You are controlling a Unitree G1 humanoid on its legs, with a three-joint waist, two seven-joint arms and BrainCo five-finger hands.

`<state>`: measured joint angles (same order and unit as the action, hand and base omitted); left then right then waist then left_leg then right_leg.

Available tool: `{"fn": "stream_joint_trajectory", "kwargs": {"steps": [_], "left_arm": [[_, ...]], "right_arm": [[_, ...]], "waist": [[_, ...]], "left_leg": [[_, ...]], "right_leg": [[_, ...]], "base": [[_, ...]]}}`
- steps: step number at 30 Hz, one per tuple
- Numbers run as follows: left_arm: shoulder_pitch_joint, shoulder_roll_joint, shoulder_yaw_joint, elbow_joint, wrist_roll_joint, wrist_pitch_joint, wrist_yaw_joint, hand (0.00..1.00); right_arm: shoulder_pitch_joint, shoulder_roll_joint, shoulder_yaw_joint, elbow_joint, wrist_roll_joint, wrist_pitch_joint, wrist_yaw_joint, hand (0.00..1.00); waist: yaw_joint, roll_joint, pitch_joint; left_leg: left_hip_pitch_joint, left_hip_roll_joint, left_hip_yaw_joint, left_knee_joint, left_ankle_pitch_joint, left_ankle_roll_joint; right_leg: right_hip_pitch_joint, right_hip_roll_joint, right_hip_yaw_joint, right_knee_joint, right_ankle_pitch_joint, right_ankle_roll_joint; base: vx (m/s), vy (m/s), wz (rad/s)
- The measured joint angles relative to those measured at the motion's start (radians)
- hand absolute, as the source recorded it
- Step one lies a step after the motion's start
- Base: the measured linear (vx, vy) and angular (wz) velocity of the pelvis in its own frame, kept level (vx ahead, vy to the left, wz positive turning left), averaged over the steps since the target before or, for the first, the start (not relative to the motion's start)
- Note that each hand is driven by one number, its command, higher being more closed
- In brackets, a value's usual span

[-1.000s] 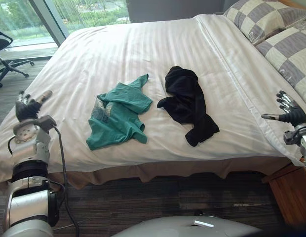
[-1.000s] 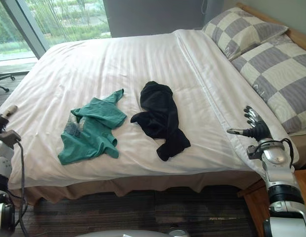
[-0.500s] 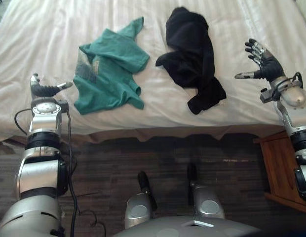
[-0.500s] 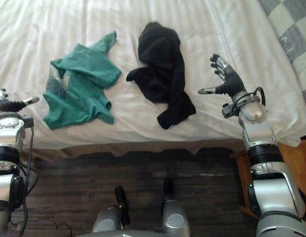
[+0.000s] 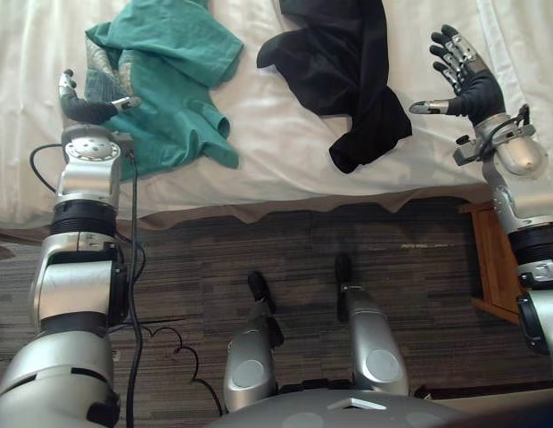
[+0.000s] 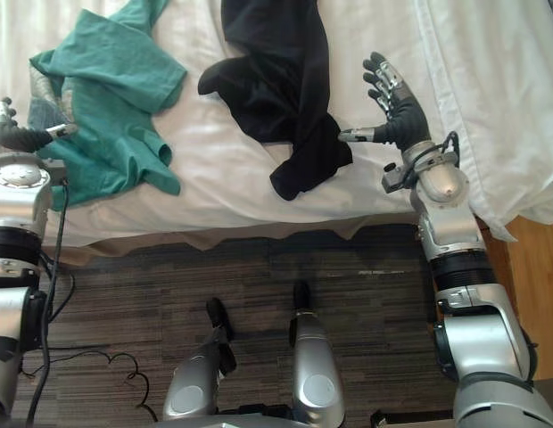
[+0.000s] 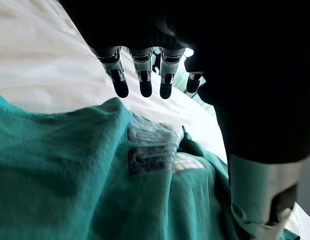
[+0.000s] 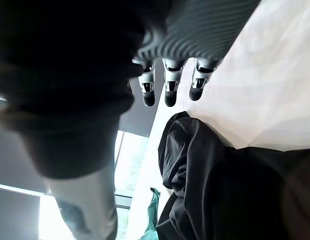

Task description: Tidy the bed and pick cloth on bed and put in laundry

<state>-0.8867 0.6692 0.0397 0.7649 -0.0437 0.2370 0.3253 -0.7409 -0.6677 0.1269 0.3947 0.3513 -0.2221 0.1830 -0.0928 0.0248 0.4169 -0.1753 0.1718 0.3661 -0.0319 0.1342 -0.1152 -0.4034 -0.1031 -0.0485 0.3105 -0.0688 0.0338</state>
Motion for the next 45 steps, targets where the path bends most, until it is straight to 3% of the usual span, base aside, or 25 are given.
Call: {"fn": "stream_joint_trajectory", "kwargs": {"steps": [6, 10, 11, 13, 16, 21, 24, 27, 29, 30, 32, 36, 41, 43, 44, 45], "left_arm": [[-0.078, -0.044, -0.046, -0.013, 0.053, 0.069, 0.000, 0.00], [-0.104, -0.066, -0.060, -0.020, 0.159, 0.174, -0.033, 0.00], [-0.100, -0.066, -0.061, -0.028, 0.201, 0.206, -0.062, 1.00], [-0.082, -0.067, -0.059, -0.028, 0.287, 0.246, -0.137, 1.00], [-0.063, -0.069, -0.055, -0.028, 0.433, 0.263, -0.232, 1.00], [0.008, -0.065, -0.036, -0.059, 0.441, 0.241, -0.241, 1.00], [0.085, -0.065, -0.033, -0.079, 0.326, 0.153, -0.236, 1.00], [0.183, -0.071, -0.032, -0.106, 0.159, 0.021, -0.234, 1.00], [0.287, -0.099, -0.032, -0.175, -0.001, -0.079, -0.243, 1.00], [0.318, -0.110, -0.032, -0.199, -0.043, -0.100, -0.250, 1.00], [0.438, -0.166, -0.037, -0.319, -0.213, -0.163, -0.293, 1.00], [0.679, -0.258, -0.115, -0.474, -0.339, -0.182, -0.376, 1.00], [0.975, -0.381, -0.346, -0.479, -0.338, -0.108, -0.486, 1.00], [1.049, -0.410, -0.404, -0.512, -0.336, -0.111, -0.525, 1.00], [1.062, -0.415, -0.408, -0.527, -0.335, -0.112, -0.531, 1.00], [1.067, -0.422, -0.427, -0.547, -0.327, -0.124, -0.547, 1.00]], "right_arm": [[0.003, 0.026, -0.007, -0.095, 0.000, 0.026, 0.001, 0.00], [0.024, 0.037, -0.010, -0.185, -0.002, 0.042, 0.004, 0.00], [0.038, 0.044, -0.011, -0.225, -0.002, 0.045, 0.005, 0.00], [0.040, 0.059, -0.012, -0.269, -0.008, 0.053, 0.009, 0.00], [0.039, 0.068, -0.012, -0.303, -0.023, 0.055, 0.012, 0.00], [0.039, 0.076, 0.003, -0.363, -0.047, 0.076, 0.028, 0.00], [0.040, 0.081, 0.005, -0.375, -0.096, 0.087, 0.032, 0.00], [0.039, 0.078, 0.011, -0.328, -0.146, 0.098, 0.032, 0.00], [0.039, 0.069, 0.022, -0.217, -0.182, 0.134, 0.030, 0.00], [0.039, 0.064, 0.022, -0.189, -0.186, 0.147, 0.029, 0.00], [0.038, 0.040, 0.022, -0.096, -0.222, 0.182, 0.017, 0.00], [-0.014, 0.008, 0.020, 0.031, -0.248, 0.208, -0.001, 0.00], [-0.145, -0.089, 0.020, 0.231, -0.305, 0.214, -0.013, 0.00], [-0.202, -0.137, 0.021, 0.325, -0.326, 0.213, -0.015, 0.00], [-0.219, -0.143, 0.021, 0.348, -0.332, 0.213, -0.016, 0.00], [-0.255, -0.164, 0.027, 0.386, -0.352, 0.210, -0.017, 0.00]], "waist": [[-0.011, -0.016, 0.028], [-0.016, -0.021, 0.032], [-0.014, -0.021, 0.033], [-0.014, -0.021, 0.033], [-0.020, -0.021, 0.033], [-0.019, -0.016, 0.030], [-0.010, -0.010, 0.026], [-0.001, 0.004, 0.016], [0.007, 0.016, 0.009], [0.013, 0.018, 0.007], [0.052, 0.024, 0.004], [0.095, 0.034, -0.002], [0.146, 0.065, 0.004], [0.170, 0.094, 0.018], [0.171, 0.102, 0.019], [0.173, 0.126, 0.017]], "left_leg": [[-0.040, 0.001, 0.034, 0.009, -0.002, -0.003], [-0.092, 0.011, 0.059, 0.039, -0.009, -0.006], [-0.093, 0.017, 0.066, 0.054, -0.021, -0.009], [-0.099, 0.024, 0.074, 0.085, -0.044, -0.007], [-0.111, 0.036, 0.089, 0.134, -0.077, -0.005], [-0.097, 0.037, 0.096, 0.154, -0.096, -0.001], [-0.053, 0.033, 0.088, 0.138, -0.096, -0.001], [-0.034, 0.021, 0.050, 0.135, -0.095, 0.001], [-0.033, 0.018, -0.002, 0.140, -0.095, 0.001], [-0.032, 0.017, -0.016, 0.141, -0.095, 0.001], [-0.035, 0.012, -0.059, 0.149, -0.095, 0.002], [-0.049, 0.004, -0.115, 0.161, -0.096, 0.004], [-0.088, -0.015, -0.156, 0.175, -0.095, 0.018], [-0.092, -0.021, -0.158, 0.172, -0.090, 0.024], [-0.096, -0.023, -0.159, 0.171, -0.088, 0.026], [-0.115, -0.027, -0.158, 0.166, -0.080, 0.031]], "right_leg": [[-0.071, 0.000, 0.020, 0.033, -0.002, 0.000], [-0.130, 0.000, 0.018, 0.055, -0.002, -0.001], [-0.131, 0.001, 0.008, 0.056, -0.002, -0.001], [-0.131, 0.000, 0.006, 0.059, -0.006, -0.007], [-0.131, 0.000, 0.007, 0.060, -0.006, -0.007], [-0.112, -0.005, 0.003, 0.061, -0.007, -0.006], [-0.072, -0.011, -0.020, 0.061, -0.013, -0.004], [-0.028, -0.027, -0.050, 0.057, -0.028, 0.002], [0.020, -0.035, -0.084, 0.029, -0.028, 0.004], [0.032, -0.036, -0.098, 0.021, -0.027, 0.004], [0.072, -0.038, -0.135, -0.003, -0.025, 0.006], [0.113, -0.041, -0.179, -0.031, -0.024, 0.008], [0.114, -0.061, -0.213, -0.039, -0.021, 0.014], [0.114, -0.066, -0.214, -0.042, -0.016, 0.018], [0.111, -0.067, -0.215, -0.044, -0.015, 0.019], [0.093, -0.069, -0.214, -0.051, -0.006, 0.021]], "base": [[0.01, -0.024, -0.13], [0.03, -0.031, -0.08], [0.03, -0.043, -0.19], [0.04, -0.034, -0.15], [0.04, -0.007, -0.12], [0.04, 0.005, -0.07], [0.04, 0.000, 0.08], [0.01, 0.003, 0.31], [0.02, 0.024, 0.53], [0.02, 0.030, 0.51], [0.02, 0.030, 0.49], [0.02, 0.028, 0.45], [0.00, 0.060, 0.28], [-0.03, 0.046, 0.13], [-0.07, 0.048, 0.05], [-0.06, 0.042, 0.03]]}}
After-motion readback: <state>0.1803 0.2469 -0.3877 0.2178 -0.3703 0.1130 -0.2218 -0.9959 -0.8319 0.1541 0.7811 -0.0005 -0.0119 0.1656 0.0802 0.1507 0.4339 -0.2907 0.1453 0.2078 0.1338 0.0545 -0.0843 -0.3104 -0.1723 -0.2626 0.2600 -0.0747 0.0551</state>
